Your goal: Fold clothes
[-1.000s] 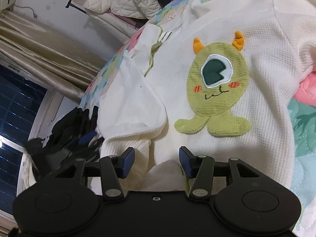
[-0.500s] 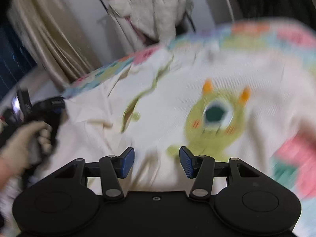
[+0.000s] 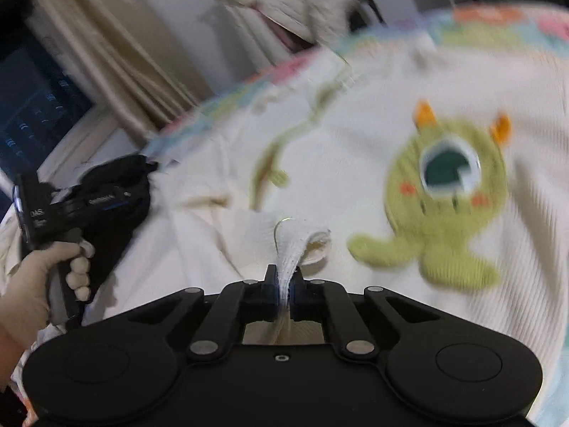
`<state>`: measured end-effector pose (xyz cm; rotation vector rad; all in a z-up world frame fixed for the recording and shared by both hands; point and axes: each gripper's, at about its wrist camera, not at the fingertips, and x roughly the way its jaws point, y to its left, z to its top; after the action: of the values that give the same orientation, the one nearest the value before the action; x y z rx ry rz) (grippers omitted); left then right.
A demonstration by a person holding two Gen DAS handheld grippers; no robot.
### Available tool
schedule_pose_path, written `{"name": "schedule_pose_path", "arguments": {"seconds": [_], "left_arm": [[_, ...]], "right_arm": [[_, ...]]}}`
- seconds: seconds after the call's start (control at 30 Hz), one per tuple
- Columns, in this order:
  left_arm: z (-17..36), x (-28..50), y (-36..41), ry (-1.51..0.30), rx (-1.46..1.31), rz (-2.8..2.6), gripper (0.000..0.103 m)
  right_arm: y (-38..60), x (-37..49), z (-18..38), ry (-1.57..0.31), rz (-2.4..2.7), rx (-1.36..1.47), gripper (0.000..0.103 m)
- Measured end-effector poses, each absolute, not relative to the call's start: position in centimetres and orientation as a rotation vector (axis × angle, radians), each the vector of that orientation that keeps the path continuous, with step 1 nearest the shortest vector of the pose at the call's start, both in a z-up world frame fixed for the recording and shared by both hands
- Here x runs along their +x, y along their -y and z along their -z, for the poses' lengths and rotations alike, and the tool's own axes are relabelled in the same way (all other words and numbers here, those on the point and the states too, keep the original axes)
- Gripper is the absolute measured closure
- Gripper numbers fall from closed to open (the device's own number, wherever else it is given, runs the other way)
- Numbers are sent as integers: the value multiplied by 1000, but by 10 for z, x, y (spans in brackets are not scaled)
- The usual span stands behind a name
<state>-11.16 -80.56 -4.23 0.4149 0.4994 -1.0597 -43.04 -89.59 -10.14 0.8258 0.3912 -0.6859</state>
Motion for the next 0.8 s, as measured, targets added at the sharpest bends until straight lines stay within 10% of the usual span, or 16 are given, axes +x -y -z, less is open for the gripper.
{"name": "schedule_pose_path", "arguments": {"seconds": [0.5, 0.53, 0.6, 0.8], "left_arm": [[64, -180, 953, -609, 745, 1137, 38], [70, -174, 959, -637, 747, 1137, 42], [71, -160, 965, -708, 704, 1168, 97], [18, -119, 968, -525, 548, 1088, 97]], "right_arm": [[874, -433, 84, -418, 610, 725, 95], [873, -434, 85, -422, 612, 723, 95], [878, -436, 91, -425, 619, 741, 95], [898, -432, 109, -411, 631, 822, 95]]}}
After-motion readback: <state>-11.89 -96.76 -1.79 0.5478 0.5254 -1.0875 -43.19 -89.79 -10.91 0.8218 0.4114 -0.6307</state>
